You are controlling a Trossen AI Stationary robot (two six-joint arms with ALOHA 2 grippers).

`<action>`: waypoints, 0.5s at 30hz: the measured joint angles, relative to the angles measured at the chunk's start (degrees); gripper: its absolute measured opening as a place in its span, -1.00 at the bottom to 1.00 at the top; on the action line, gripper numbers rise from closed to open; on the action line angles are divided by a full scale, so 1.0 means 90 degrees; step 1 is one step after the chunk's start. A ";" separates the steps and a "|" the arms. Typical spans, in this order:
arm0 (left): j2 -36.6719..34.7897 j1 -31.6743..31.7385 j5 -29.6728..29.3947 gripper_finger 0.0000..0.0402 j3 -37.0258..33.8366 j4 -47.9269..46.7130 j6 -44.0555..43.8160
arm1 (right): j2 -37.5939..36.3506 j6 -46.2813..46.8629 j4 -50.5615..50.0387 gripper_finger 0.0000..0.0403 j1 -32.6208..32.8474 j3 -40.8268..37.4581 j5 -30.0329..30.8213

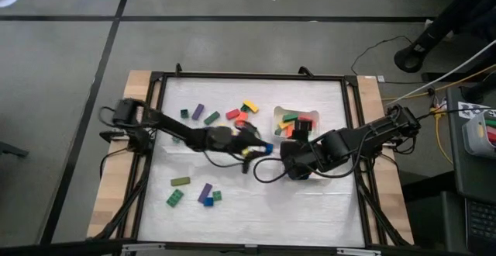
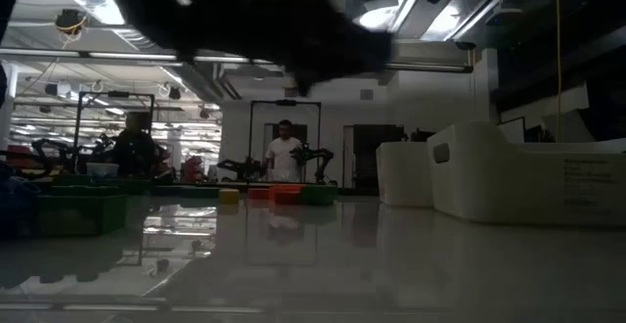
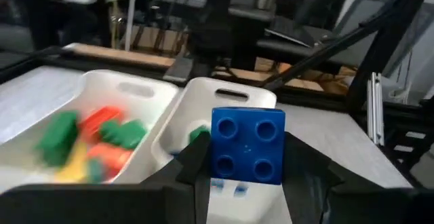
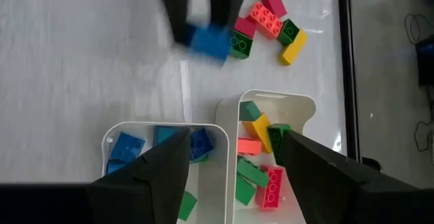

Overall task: Sort blocks by size
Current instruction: Put the blue cube game piece into the bottom white bin

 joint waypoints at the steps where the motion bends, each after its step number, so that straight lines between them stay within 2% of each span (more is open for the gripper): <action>1: 0.0273 -0.0032 0.0004 -0.41 0.0318 -0.0006 0.0119 | 0.0000 0.0002 -0.0059 0.15 0.0000 0.0000 0.0007; 6: 0.1368 -0.0068 0.0010 -0.40 0.1778 -0.0593 0.0416 | -0.0074 0.0199 -0.0712 0.15 0.0000 -0.0005 0.0088; 8: 0.1749 -0.0051 0.0001 -0.34 0.2294 -0.0986 0.0458 | -0.0160 0.0495 -0.0850 0.15 0.0000 -0.0002 0.0302; 11: 0.2196 -0.0049 0.0000 -0.18 0.2832 -0.1447 0.0671 | -0.0381 0.0721 -0.0701 0.15 0.0071 -0.0268 0.0539; 15: 0.2448 -0.0049 -0.0003 -0.03 0.3092 -0.1566 0.0710 | -0.0807 0.0962 -0.0025 0.15 0.0144 -0.1156 0.0565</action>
